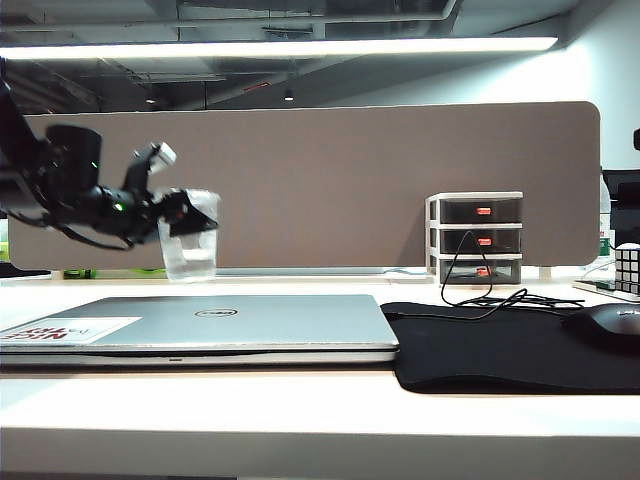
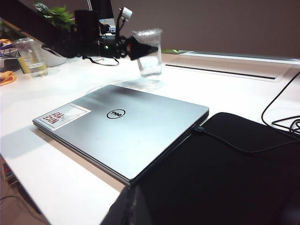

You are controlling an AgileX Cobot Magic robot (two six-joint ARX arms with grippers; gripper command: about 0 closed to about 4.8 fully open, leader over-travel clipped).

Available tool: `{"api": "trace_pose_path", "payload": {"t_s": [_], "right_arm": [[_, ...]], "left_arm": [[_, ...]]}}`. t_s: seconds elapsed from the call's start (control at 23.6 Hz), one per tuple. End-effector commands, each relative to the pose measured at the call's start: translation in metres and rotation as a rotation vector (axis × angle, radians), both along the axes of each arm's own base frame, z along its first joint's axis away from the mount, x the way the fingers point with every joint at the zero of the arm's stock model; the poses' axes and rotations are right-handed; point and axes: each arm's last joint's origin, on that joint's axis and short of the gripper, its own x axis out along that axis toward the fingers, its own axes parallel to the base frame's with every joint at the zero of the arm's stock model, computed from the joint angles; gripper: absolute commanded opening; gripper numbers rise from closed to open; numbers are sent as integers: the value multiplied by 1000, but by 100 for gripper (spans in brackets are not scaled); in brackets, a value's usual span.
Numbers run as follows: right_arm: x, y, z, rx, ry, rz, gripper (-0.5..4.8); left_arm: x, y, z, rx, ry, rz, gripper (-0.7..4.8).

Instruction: Pick up the coffee cup and place it on the left side of the laptop.

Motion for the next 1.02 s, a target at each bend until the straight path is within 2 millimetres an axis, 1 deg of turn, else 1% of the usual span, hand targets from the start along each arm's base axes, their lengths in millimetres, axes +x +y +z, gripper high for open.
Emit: {"api": "trace_pose_path", "payload": {"t_s": [0.04,0.21,0.34,0.42,0.51,0.97,1.02], "right_arm": [[0,0,-1,-2,-8,3,-1],[0,0,-1,-2,-8,3,-1],[0,0,-1,-2,-8,3,-1],[0,0,-1,-2,-8,4,-1],[0,0,-1,-2,-9,4,-1],[0,0,-1,-2,-8,7,-1],[0,0,-1,-2,-8,7,-1]], "left_arm": [[-8,12,20,23,-79,-31,362],[-21,28,31,31,-84,-2,362],[-33,41,35,49,-85,26,362],[-52,58,37,65,-76,60,362],[-66,68,37,70,-63,86,362],[-129,110,31,84,1,211,362],[-139,116,29,87,7,230,362]]}}
